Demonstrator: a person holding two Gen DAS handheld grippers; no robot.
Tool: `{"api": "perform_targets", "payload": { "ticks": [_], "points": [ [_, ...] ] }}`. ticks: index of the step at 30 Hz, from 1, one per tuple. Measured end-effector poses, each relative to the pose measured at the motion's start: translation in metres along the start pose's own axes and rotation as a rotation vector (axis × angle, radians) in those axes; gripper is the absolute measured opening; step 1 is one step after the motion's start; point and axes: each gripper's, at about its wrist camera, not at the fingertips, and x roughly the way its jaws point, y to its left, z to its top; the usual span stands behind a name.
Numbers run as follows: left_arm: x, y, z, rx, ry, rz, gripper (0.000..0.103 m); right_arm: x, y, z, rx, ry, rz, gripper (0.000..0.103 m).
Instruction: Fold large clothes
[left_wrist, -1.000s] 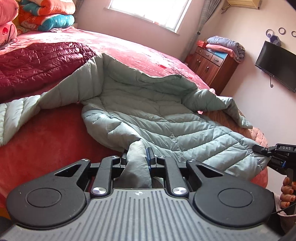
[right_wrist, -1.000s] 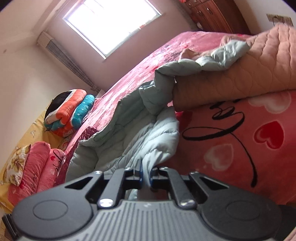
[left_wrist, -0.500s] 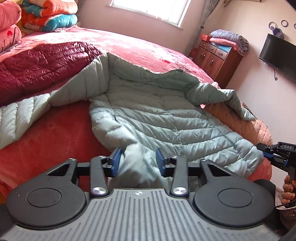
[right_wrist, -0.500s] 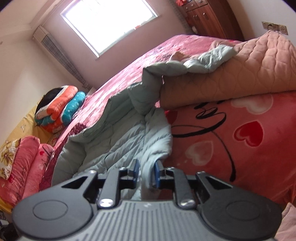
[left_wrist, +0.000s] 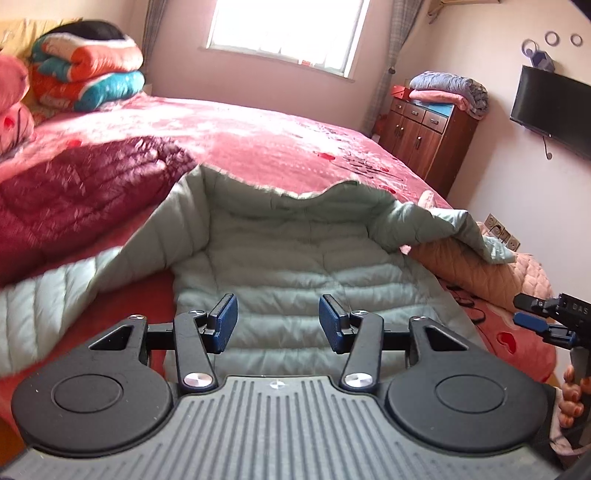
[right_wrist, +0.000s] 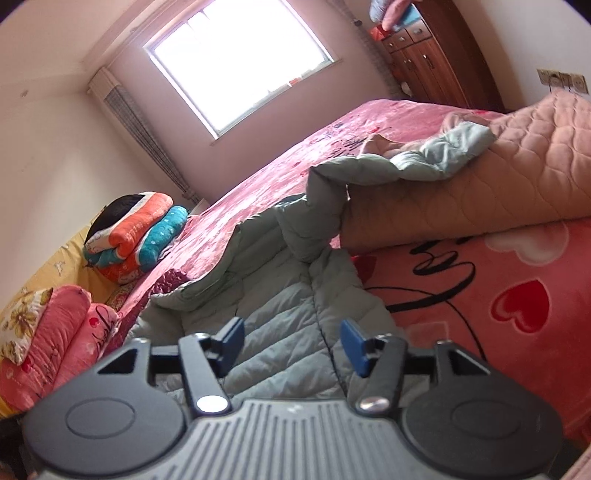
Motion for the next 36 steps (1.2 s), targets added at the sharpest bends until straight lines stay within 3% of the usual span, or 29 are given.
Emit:
{"api": "perform_targets", "payload": {
  "ticks": [7,14,22,36],
  "points": [
    [0.061,-0.015,0.027,0.082,-0.044,-0.015,0.055,0.041,0.002,0.004,-0.006,-0.008,-0.026,0.07],
    [0.137,-0.026,0.046,0.148,-0.015,-0.018,0.047,0.089,0.01,0.003,-0.067,-0.01,-0.038,0.07],
    [0.219,-0.031,0.062,0.206,0.043,0.046,0.04,0.143,0.016,0.002,-0.081,0.016,-0.019,0.071],
    [0.318,-0.012,0.109,0.162,0.016,0.208,0.041,0.187,0.027,0.001,-0.173,0.028,0.015,0.076]
  ]
}}
